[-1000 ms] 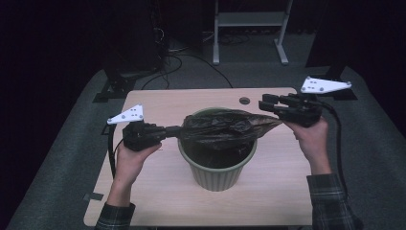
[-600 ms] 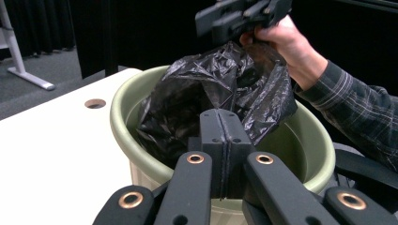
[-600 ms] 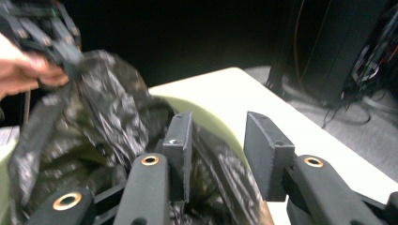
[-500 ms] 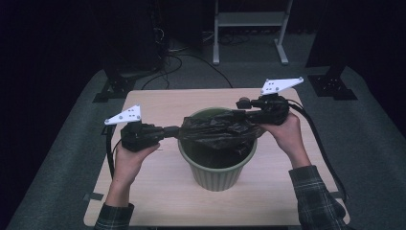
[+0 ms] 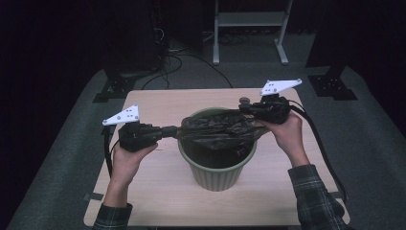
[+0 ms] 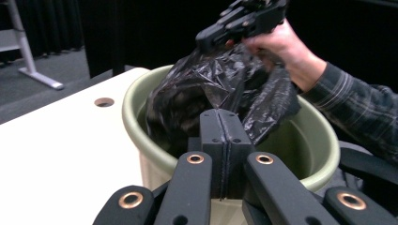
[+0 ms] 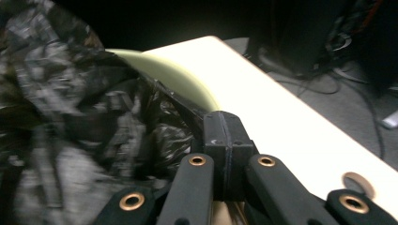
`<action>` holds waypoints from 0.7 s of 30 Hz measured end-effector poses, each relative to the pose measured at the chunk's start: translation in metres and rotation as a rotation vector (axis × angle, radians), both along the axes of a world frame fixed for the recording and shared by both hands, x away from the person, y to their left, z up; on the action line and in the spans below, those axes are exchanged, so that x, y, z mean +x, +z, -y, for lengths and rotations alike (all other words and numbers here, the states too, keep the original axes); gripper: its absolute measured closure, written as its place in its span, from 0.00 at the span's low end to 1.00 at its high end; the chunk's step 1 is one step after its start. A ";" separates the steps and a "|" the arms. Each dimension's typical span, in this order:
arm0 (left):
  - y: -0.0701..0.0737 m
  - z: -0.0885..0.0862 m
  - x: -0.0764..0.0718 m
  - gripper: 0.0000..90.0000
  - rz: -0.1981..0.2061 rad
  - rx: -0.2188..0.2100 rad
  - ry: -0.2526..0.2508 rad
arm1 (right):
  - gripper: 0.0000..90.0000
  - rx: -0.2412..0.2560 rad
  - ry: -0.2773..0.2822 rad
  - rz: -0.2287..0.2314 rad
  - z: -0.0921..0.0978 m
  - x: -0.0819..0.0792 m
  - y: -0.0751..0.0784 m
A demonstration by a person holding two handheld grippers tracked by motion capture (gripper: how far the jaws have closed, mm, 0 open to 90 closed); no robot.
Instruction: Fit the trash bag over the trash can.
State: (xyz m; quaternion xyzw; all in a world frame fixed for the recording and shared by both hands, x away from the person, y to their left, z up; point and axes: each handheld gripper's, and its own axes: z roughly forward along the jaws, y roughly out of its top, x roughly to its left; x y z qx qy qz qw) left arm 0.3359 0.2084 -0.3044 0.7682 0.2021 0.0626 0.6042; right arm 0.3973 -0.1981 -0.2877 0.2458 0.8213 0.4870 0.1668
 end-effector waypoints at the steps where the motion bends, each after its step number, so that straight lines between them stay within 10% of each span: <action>1: 0.000 -0.002 0.000 0.99 0.001 0.000 0.003 | 1.00 0.014 -0.018 0.009 0.004 0.000 0.001; 11: -0.002 -0.032 0.005 0.99 0.010 0.029 0.125 | 1.00 0.118 -0.184 0.072 0.046 -0.004 0.006; 21: -0.018 -0.042 0.013 0.99 -0.051 0.051 0.141 | 1.00 0.142 -0.222 0.042 0.066 -0.009 -0.013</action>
